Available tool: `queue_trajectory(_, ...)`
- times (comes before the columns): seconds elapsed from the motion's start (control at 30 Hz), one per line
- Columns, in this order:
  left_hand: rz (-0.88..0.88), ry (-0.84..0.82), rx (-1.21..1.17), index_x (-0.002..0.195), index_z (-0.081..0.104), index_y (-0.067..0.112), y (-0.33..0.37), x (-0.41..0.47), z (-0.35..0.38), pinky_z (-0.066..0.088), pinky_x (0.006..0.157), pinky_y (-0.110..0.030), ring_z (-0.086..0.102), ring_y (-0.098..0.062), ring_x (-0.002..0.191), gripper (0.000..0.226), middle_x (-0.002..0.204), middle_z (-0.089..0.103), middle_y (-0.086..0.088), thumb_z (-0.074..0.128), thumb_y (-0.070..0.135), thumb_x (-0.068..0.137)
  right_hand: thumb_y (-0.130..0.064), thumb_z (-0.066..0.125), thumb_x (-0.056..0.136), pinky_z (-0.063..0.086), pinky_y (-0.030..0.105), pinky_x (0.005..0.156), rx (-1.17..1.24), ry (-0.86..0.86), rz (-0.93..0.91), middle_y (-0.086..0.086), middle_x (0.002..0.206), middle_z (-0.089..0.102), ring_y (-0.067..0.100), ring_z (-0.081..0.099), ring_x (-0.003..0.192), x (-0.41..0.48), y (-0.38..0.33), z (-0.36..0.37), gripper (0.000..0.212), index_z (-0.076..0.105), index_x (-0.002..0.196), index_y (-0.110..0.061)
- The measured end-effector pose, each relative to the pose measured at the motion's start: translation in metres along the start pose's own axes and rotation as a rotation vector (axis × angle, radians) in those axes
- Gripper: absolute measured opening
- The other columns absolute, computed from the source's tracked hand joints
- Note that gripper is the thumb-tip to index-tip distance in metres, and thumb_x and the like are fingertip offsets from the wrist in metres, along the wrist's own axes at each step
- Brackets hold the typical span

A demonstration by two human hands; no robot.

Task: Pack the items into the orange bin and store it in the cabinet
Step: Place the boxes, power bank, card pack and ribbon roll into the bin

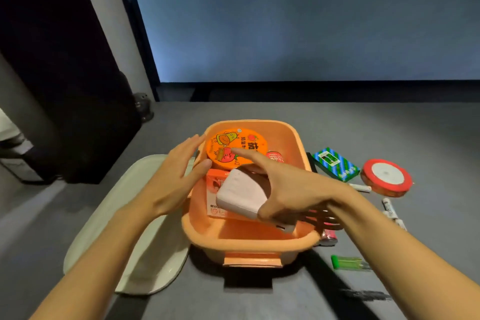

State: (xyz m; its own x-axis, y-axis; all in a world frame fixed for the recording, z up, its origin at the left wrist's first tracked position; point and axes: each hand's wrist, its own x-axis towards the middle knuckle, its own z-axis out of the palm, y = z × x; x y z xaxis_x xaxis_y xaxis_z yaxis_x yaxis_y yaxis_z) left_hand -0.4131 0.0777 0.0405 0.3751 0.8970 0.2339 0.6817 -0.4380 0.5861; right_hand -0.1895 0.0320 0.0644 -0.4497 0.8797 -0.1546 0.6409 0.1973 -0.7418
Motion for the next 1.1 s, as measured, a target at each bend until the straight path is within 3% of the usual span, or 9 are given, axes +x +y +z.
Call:
queue_trajectory(0.17,0.056,-0.095,-0.045,0.131,0.009,0.054,-0.018,0.006,0.009,0.012,0.110,-0.027,0.011,0.001,0.138,0.061,0.146,0.013,0.024,0.027,0.074,0.076,-0.018,0.076,0.060,0.041,0.028,0.096,-0.235,-0.142,0.035,-0.006,0.140,0.041,0.015,0.045,0.117,0.019,0.001,0.007,0.113,0.001,0.139,-0.050)
queue_trajectory(0.33,0.110,-0.169,-0.022,0.129,0.007,0.060,-0.019,0.005,0.018,0.017,0.112,-0.028,0.014,0.005,0.136,0.062,0.148,0.015,0.024,0.025,0.080,0.073,-0.018,0.077,0.060,0.026,0.029,0.112,-0.276,-0.230,0.004,-0.010,0.150,0.026,0.011,0.028,0.135,0.037,0.006,0.016,0.114,0.003,0.143,-0.040)
queue_trajectory(0.4,0.121,-0.201,-0.005,0.127,0.005,0.064,-0.018,0.003,0.021,0.016,0.110,-0.024,0.014,0.007,0.134,0.060,0.145,0.013,0.028,0.026,0.078,0.073,-0.018,0.077,0.060,0.026,0.028,0.111,-0.276,-0.259,0.003,-0.008,0.150,0.026,0.012,0.028,0.135,0.043,0.009,0.022,0.111,0.006,0.143,-0.038)
queue_trajectory(0.53,0.146,-0.233,0.084,0.124,-0.002,0.070,-0.019,0.000,0.021,0.012,0.109,-0.023,0.006,0.014,0.131,0.058,0.142,0.008,0.032,0.023,0.078,0.073,-0.022,0.079,0.063,0.036,0.038,0.106,-0.269,-0.344,0.034,-0.002,0.144,0.038,0.020,0.041,0.124,0.050,0.019,0.035,0.102,0.011,0.134,-0.050)
queue_trajectory(0.7,0.156,-0.234,0.085,0.128,0.000,0.065,-0.018,0.000,0.021,0.009,0.112,-0.024,0.000,0.015,0.132,0.062,0.145,0.007,0.030,0.021,0.080,0.072,-0.023,0.080,0.065,0.039,0.034,0.098,-0.346,-0.437,0.093,0.003,0.142,0.040,0.024,0.044,0.122,0.051,0.029,0.048,0.111,-0.002,0.134,-0.053)
queue_trajectory(0.93,0.138,-0.215,0.021,0.134,0.007,0.057,-0.022,-0.003,0.021,0.008,0.114,-0.028,-0.002,0.011,0.137,0.070,0.149,0.007,0.025,0.026,0.081,0.071,-0.032,0.078,0.068,0.042,0.036,0.098,-0.439,-0.450,0.220,-0.004,0.134,0.050,0.019,0.048,0.119,0.041,0.037,0.021,0.088,0.029,0.140,-0.032)
queue_trajectory(1.0,0.102,-0.220,0.005,0.134,0.006,0.057,-0.023,-0.003,0.021,0.008,0.115,-0.032,-0.001,0.007,0.138,0.073,0.151,0.007,0.022,0.022,0.085,0.068,-0.032,0.078,0.069,0.042,0.040,0.100,-0.444,-0.469,0.250,-0.005,0.134,0.050,0.019,0.048,0.120,0.038,0.036,0.017,0.086,0.031,0.141,-0.032)
queue_trajectory(1.1,0.087,-0.217,0.002,0.134,0.006,0.058,-0.023,-0.003,0.022,0.008,0.115,-0.033,-0.001,0.006,0.139,0.074,0.151,0.006,0.022,0.021,0.086,0.067,-0.032,0.077,0.072,0.038,0.036,0.103,-0.422,-0.483,0.264,-0.007,0.141,0.044,0.018,0.043,0.125,0.032,0.032,0.015,0.086,0.028,0.143,-0.032)
